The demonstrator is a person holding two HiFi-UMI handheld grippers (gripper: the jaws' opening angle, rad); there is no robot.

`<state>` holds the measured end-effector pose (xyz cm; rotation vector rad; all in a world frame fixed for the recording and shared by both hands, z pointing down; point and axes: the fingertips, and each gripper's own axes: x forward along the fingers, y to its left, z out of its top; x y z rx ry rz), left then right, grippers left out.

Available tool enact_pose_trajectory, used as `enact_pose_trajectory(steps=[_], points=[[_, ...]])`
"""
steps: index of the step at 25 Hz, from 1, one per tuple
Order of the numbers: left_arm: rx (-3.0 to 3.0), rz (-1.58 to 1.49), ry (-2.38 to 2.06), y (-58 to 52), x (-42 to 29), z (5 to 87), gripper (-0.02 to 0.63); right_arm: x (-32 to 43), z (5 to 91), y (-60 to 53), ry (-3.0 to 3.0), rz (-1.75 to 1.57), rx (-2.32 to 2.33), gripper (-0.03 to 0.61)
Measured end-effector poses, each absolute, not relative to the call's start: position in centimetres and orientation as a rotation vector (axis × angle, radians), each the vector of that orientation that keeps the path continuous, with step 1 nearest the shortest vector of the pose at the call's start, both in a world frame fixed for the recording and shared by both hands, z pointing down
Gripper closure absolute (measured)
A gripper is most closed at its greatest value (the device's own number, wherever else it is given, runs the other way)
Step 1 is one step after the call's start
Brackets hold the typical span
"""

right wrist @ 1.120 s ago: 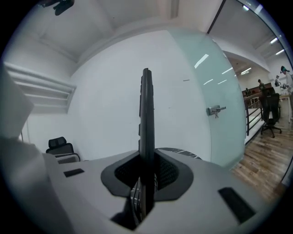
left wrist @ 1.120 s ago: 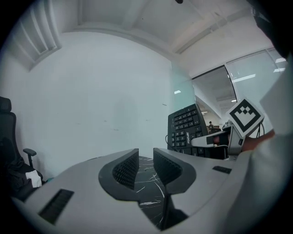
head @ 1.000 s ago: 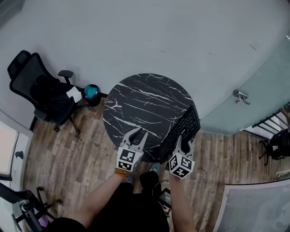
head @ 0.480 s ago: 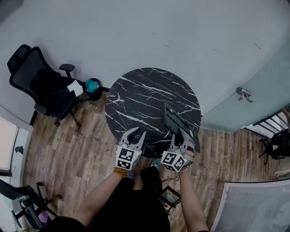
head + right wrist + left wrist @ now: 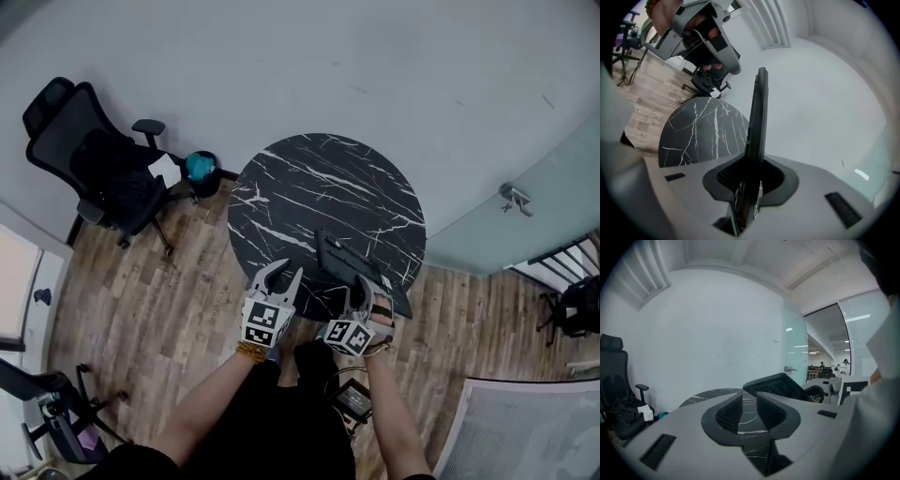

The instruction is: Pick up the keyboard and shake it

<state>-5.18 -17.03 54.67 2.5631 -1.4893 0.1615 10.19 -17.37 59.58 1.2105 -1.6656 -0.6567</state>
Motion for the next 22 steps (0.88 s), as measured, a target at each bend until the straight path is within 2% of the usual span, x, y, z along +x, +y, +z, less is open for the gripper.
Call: enact_pose_trajectory(steps=[5,10,22], points=[[2.55,0.163,-1.509,-17.3,-5.9,54.9,0.517,9.6,58.1,-17.5,-1.692,-0.654,1.228,0.491],[2.548,0.163,-1.561,-17.5,-6.6,54.4,0.524,9.7,53.6,-18.2,-1.847,-0.466,1.428,0.499],[2.573,0.14,-1.571,-16.9,-6.5,53.4,0.528,13.9,50.5,-18.6,-2.257,0.496,2.016,0.503]])
